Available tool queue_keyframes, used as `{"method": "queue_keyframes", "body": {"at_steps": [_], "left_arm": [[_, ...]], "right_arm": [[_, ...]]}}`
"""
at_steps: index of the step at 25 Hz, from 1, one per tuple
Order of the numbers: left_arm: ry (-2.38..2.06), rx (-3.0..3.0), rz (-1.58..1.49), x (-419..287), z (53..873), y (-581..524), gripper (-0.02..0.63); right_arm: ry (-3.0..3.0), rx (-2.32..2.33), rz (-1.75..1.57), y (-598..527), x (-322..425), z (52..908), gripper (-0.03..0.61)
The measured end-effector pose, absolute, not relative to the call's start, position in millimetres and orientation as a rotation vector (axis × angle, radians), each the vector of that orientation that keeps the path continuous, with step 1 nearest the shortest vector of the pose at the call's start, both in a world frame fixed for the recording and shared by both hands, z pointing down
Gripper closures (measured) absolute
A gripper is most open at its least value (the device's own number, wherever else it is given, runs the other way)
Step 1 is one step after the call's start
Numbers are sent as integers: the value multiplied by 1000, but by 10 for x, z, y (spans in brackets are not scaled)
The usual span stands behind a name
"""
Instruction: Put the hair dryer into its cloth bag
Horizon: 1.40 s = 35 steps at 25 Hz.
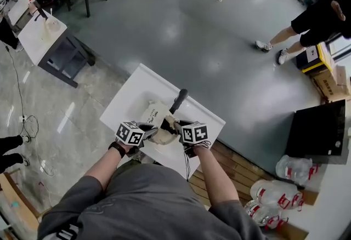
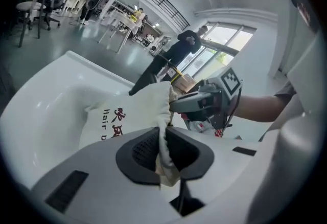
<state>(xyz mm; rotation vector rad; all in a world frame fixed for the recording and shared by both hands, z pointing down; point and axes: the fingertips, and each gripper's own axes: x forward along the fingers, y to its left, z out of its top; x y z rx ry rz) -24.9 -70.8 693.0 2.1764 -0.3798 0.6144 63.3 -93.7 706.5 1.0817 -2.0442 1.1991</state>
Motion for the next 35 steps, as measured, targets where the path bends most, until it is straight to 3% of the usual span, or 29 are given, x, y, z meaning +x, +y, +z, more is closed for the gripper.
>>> {"method": "queue_keyframes", "body": {"at_steps": [22,35], "left_arm": [[-229,2128,809,308,7482,-273,559],[-247,2127,759,205,7407,-376,410]], "right_arm": [[-1723,1269,1346,-462,1396,7921,517],[-1773,1289,1264,-472,1519,7748,477]]}}
